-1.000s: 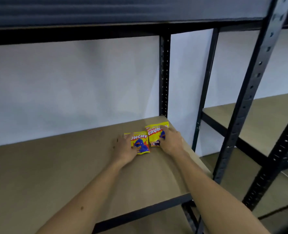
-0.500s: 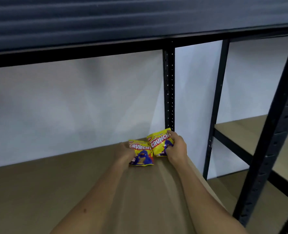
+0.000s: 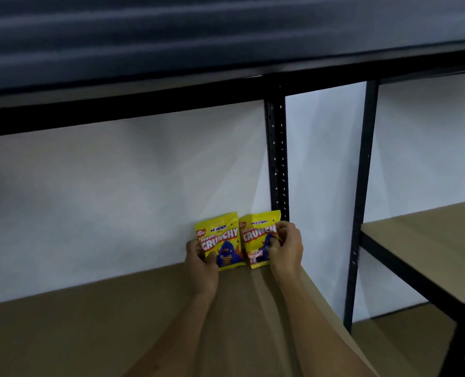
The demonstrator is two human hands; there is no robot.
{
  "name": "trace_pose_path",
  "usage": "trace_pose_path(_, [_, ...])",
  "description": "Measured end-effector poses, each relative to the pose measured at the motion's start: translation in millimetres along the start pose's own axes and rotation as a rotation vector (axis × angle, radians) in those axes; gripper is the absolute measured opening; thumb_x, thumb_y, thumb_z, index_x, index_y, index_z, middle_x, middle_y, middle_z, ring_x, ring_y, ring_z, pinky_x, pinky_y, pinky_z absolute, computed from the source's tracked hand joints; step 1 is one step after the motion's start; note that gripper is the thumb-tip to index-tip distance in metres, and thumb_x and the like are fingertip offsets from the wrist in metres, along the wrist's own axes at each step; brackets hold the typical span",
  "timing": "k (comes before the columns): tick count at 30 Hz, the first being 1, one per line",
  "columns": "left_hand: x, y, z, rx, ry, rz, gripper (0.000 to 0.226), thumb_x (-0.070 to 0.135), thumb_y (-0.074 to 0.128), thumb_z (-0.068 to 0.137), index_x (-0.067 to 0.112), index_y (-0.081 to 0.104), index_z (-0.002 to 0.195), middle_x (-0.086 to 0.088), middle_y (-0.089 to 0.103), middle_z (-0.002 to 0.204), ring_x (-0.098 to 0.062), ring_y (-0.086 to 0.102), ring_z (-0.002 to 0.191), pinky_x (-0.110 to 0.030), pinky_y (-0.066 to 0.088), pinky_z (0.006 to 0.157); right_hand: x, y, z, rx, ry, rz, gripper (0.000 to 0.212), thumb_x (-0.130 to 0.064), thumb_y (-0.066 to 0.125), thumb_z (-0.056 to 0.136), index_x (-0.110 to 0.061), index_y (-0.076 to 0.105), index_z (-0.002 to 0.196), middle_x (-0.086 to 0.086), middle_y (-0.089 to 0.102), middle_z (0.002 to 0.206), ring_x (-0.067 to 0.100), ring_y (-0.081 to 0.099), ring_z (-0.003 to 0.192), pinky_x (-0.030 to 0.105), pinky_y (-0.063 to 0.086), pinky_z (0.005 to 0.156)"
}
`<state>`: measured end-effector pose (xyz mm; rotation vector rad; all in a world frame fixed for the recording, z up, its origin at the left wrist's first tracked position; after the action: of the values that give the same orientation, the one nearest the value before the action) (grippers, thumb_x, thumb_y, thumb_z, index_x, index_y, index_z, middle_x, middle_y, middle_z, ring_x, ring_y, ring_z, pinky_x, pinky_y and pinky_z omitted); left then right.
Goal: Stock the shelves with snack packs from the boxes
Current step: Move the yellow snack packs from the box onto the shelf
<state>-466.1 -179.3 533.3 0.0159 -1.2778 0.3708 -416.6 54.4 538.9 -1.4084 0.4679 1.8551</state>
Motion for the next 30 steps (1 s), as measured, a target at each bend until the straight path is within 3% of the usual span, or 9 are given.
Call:
trace_pose_path(3, [8, -1, 5, 0.114, 0.047, 0.275, 0.049, 0.010, 0.079, 0.074, 0.010, 0.047, 0.112, -0.016, 0.055, 0.106, -0.032, 0.058, 0.094, -0.039, 0.051, 0.072, -4, -4, 9, 0.074, -0.041, -0.466, 0.036, -0.018, 0.068, 0.083, -0.017, 0.053, 0.115, 0.007, 0.050, 0.117, 0.029, 0.047, 0.110, 0.041, 0.037, 0.092])
trace_pose_path(8, [48, 37, 5, 0.013, 0.563, 0.678, 0.039, 0.011, 0.083, 0.064, 0.014, 0.060, 0.095, -0.012, 0.055, 0.095, -0.031, 0.057, 0.086, -0.037, 0.050, 0.064, -14, 22, 22, -0.143, -0.048, -0.442, 0.013, -0.030, 0.058, 0.092, -0.017, 0.056, 0.092, 0.005, 0.064, 0.095, 0.022, 0.057, 0.082, 0.033, 0.046, 0.068])
trace_pose_path(11, [25, 43, 2, -0.146, 0.463, 0.862, 0.034, 0.029, 0.067, 0.085, 0.022, 0.058, 0.117, -0.005, 0.052, 0.120, -0.025, 0.050, 0.111, -0.036, 0.047, 0.086, -14, 33, 11, -0.226, -0.142, -0.462, 0.017, -0.031, 0.059, 0.089, -0.017, 0.067, 0.092, 0.002, 0.070, 0.092, 0.022, 0.063, 0.085, 0.037, 0.053, 0.073])
trace_pose_path(14, [22, 40, 8, -0.179, 0.408, 0.869, 0.042, 0.033, 0.053, 0.093, 0.024, 0.049, 0.133, -0.002, 0.047, 0.131, -0.021, 0.043, 0.121, -0.032, 0.038, 0.097, -20, 38, 12, -0.289, -0.178, -0.439, 0.016, -0.025, 0.061, 0.085, -0.015, 0.069, 0.095, 0.002, 0.069, 0.093, 0.022, 0.063, 0.087, 0.037, 0.053, 0.073])
trace_pose_path(18, [23, 42, 8, -0.250, 0.453, 0.777, 0.043, 0.023, 0.055, 0.089, 0.018, 0.053, 0.132, -0.004, 0.051, 0.128, -0.023, 0.049, 0.118, -0.033, 0.039, 0.099, -27, 40, 16, -0.345, -0.264, -0.449, 0.021, -0.019, 0.060, 0.086, -0.018, 0.070, 0.104, 0.001, 0.069, 0.102, 0.022, 0.065, 0.091, 0.030, 0.050, 0.070])
trace_pose_path(22, [15, 26, 1, -0.267, 0.470, 0.707, 0.043, 0.012, 0.056, 0.085, 0.010, 0.057, 0.128, -0.007, 0.054, 0.129, -0.026, 0.054, 0.116, -0.038, 0.045, 0.097, -36, 32, 2, -0.316, -0.303, -0.393, 0.015, -0.015, 0.065, 0.088, -0.009, 0.072, 0.100, 0.008, 0.069, 0.096, 0.025, 0.062, 0.086, 0.010, 0.034, 0.057])
trace_pose_path(25, [13, 10, -5, -0.301, 0.460, 0.761, 0.038, 0.016, 0.053, 0.087, 0.012, 0.060, 0.124, -0.008, 0.058, 0.124, -0.027, 0.054, 0.114, -0.036, 0.043, 0.097, -23, 32, -10, -0.373, -0.238, -0.434, 0.024, 0.000, 0.054, 0.079, -0.008, 0.070, 0.096, 0.011, 0.069, 0.094, 0.030, 0.062, 0.087, 0.017, 0.032, 0.056])
trace_pose_path(28, [22, -8, -14, -0.332, 0.483, 0.808, 0.025, 0.021, 0.050, 0.090, 0.014, 0.068, 0.105, -0.009, 0.064, 0.107, -0.028, 0.058, 0.104, -0.035, 0.045, 0.089, -26, 22, -28, -0.418, -0.177, -0.522, 0.039, -0.002, 0.050, 0.079, -0.011, 0.068, 0.112, 0.010, 0.068, 0.109, 0.031, 0.062, 0.103, 0.032, 0.049, 0.078])
trace_pose_path(30, [30, -19, -23, -0.366, 0.524, 0.775, 0.025, 0.021, 0.049, 0.089, 0.012, 0.071, 0.096, -0.010, 0.067, 0.100, -0.030, 0.061, 0.097, -0.036, 0.048, 0.084, -37, 13, -45, -0.420, -0.207, -0.590, 0.046, 0.001, 0.053, 0.079, -0.008, 0.065, 0.122, 0.012, 0.067, 0.116, 0.031, 0.060, 0.110, 0.032, 0.046, 0.091])
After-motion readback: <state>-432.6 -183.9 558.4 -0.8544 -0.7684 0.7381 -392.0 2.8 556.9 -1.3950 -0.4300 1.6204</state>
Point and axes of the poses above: each hand's wrist, its own z-axis towards the middle knuckle, its own y-axis out of the palm, x = y × z, the point moved 8 cm from there along z, towards the middle knuckle
